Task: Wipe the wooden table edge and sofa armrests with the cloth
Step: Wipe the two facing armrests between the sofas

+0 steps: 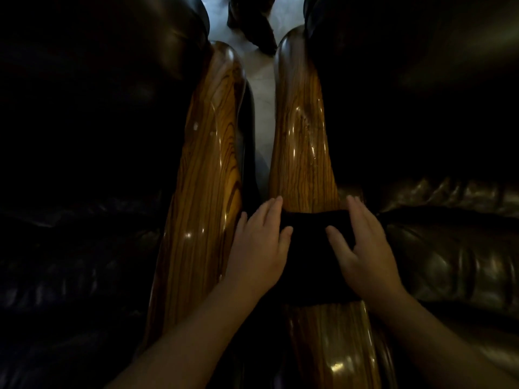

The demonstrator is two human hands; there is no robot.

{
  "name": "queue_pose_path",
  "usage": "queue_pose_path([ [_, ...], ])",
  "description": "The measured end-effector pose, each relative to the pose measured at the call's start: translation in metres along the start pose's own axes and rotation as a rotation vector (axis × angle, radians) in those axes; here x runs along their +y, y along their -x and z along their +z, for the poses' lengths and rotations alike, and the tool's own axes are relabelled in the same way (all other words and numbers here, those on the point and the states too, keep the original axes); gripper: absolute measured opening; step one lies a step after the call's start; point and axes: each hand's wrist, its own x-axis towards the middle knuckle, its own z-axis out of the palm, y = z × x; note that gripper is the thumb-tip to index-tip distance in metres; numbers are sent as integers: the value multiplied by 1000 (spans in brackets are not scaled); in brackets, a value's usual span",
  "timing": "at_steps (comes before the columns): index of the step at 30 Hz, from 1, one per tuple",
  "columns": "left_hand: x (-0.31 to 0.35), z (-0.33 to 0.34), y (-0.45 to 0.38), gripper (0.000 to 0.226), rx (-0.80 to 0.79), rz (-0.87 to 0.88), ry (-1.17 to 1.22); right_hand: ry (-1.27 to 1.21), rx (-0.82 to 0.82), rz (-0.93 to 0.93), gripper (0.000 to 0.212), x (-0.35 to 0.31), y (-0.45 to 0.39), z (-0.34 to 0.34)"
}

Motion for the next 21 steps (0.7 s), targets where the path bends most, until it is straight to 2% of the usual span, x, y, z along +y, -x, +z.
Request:
queue_pose_path([
  [3,-6,-6,-7,55,-10,23,-8,-28,-85,54,61,-5,-10,-12],
  [7,-3,-7,-13,47,-12,23,-36,139,-158,18,55,-16,-22,-29],
  [10,3,-14,-15,34,-60,33,-70,309,-165,-96,34,-24,-25,-43],
  [12,11,-24,-10,30,-124,39,-95,323,-183,-103,25,-33,-23,-53],
  [16,30,-55,2,28,-204,-50,-96,337,-241,-88,19,-53,-6,-78],
  [21,55,-84,42,24,-232,-81,-241,384,-326,-152,15,-71,25,-105],
])
